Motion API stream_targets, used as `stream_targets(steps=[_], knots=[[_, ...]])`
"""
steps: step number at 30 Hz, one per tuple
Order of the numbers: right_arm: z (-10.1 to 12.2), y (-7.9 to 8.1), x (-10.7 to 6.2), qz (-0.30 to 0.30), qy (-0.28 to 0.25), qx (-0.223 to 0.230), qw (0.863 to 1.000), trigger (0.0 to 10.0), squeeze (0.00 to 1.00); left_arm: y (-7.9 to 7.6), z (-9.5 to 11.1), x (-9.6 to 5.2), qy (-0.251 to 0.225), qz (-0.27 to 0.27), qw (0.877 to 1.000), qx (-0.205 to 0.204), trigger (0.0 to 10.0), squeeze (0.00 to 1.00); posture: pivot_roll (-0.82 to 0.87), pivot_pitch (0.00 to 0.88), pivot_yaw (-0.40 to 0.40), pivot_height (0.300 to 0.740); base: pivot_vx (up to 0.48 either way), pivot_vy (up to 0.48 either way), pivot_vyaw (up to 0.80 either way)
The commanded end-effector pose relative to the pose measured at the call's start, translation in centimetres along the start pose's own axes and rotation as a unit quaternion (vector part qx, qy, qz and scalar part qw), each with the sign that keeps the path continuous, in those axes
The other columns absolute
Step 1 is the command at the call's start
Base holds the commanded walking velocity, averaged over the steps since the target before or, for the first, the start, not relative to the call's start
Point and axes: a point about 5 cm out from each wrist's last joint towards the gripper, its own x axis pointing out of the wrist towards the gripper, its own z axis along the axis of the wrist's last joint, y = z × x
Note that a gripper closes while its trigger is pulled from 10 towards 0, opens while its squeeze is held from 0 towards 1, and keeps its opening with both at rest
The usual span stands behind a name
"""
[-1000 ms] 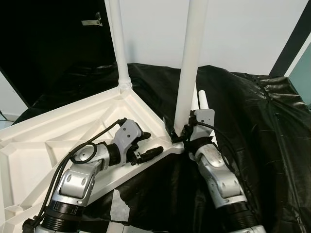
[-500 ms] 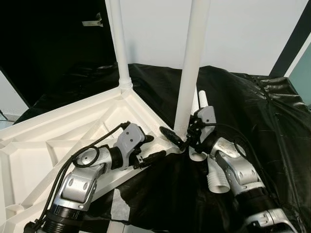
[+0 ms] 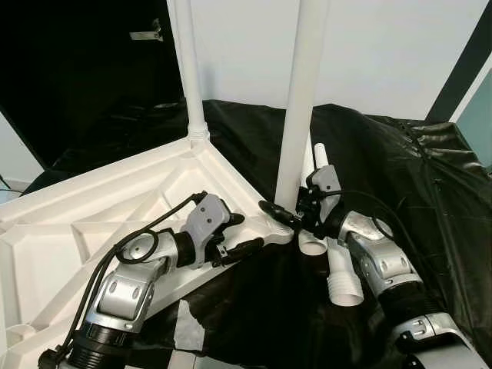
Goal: Building children table
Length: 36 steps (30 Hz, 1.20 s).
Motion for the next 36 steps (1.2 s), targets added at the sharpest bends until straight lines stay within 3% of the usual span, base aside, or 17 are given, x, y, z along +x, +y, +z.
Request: stream_targets(steps=[1, 5, 6, 7, 8, 13, 15, 18, 21, 24, 27, 36], knots=[[-0.8, 0.6, 0.1, 0.017, 0.015, 0.012, 1.0, 0.0, 0.0, 0.1, 0.0, -0.1, 0.0, 0.028, 1.0, -0.003, 10.0, 0.0, 0.05, 0.0, -0.038, 0.74, 0.0, 0.0, 0.0], [-1.0, 0.3, -0.1, 0.007, 0.015, 0.022, 1.0, 0.0, 0.0, 0.1, -0.1, 0.0, 0.003, 0.026, 1.0, -0.004, 10.0, 0.0, 0.05, 0.0, -0.033, 0.74, 0.0, 0.0, 0.0], [-1.1, 0.2, -0.1, 0.005, 0.014, 0.022, 1.0, 7.7, 0.0, 0.1, 0.0, 0.0, 0.003, 0.025, 1.0, -0.004, 10.0, 0.0, 0.05, 0.0, -0.033, 0.74, 0.0, 0.0, 0.0], [-1.1, 0.2, -0.1, 0.005, 0.014, 0.022, 1.0, 7.7, 0.0, 0.1, 0.0, 0.0, 0.003, 0.025, 1.0, -0.004, 10.0, 0.0, 0.05, 0.0, -0.033, 0.74, 0.0, 0.0, 0.0], [-1.1, 0.1, -0.1, 0.0, 0.016, 0.018, 1.0, 10.0, 0.0, 0.2, 0.0, 0.0, 0.004, 0.027, 1.0, -0.002, 10.0, 0.0, 0.04, 0.0, -0.032, 0.74, 0.0, 0.0, 0.0], [-1.3, 0.2, 0.1, -0.032, 0.027, 0.007, 0.999, 10.0, 0.0, 0.2, -0.1, 0.0, 0.005, 0.027, 1.0, -0.002, 10.0, 0.0, 0.05, 0.0, -0.035, 0.74, 0.0, 0.0, 0.0], [-1.6, 0.8, 0.5, -0.088, 0.04, 0.0, 0.995, 10.0, 0.0, 0.1, -0.1, -0.1, 0.005, 0.028, 1.0, -0.003, 10.0, 0.0, 0.05, 0.0, -0.037, 0.74, 0.0, 0.0, 0.0], [-1.6, 1.1, 0.6, -0.103, 0.04, 0.001, 0.994, 10.0, 0.0, 0.1, 0.0, -0.1, 0.004, 0.028, 1.0, -0.004, 10.0, 0.0, 0.05, 0.0, -0.037, 0.74, 0.0, 0.0, 0.0], [-2.0, 2.3, 1.1, -0.21, 0.047, 0.036, 0.976, 10.0, 0.0, 0.0, -0.1, -0.3, 0.006, 0.029, 1.0, -0.007, 10.0, 0.0, 0.05, 0.0, -0.034, 0.74, 0.0, 0.0, 0.0], [-2.0, 2.7, 1.1, -0.248, 0.043, 0.056, 0.966, 10.0, 0.0, 0.0, -0.2, -0.3, 0.006, 0.028, 1.0, -0.008, 10.0, 0.0, 0.05, 0.0, -0.032, 0.74, 0.0, 0.0, 0.0], [-1.8, 3.6, 1.5, -0.318, 0.027, 0.078, 0.944, 10.0, 0.0, 0.0, -0.2, -0.4, 0.008, 0.026, 1.0, -0.01, 10.0, 0.0, 0.04, 0.0, -0.026, 0.74, 0.0, 0.0, 0.0], [-0.8, 4.1, 1.7, -0.344, 0.015, 0.081, 0.935, 10.0, 0.0, 0.1, -0.1, -0.3, 0.01, 0.021, 1.0, -0.01, 10.0, 0.0, 0.03, 0.0, -0.011, 0.74, 0.0, 0.0, 0.0]])
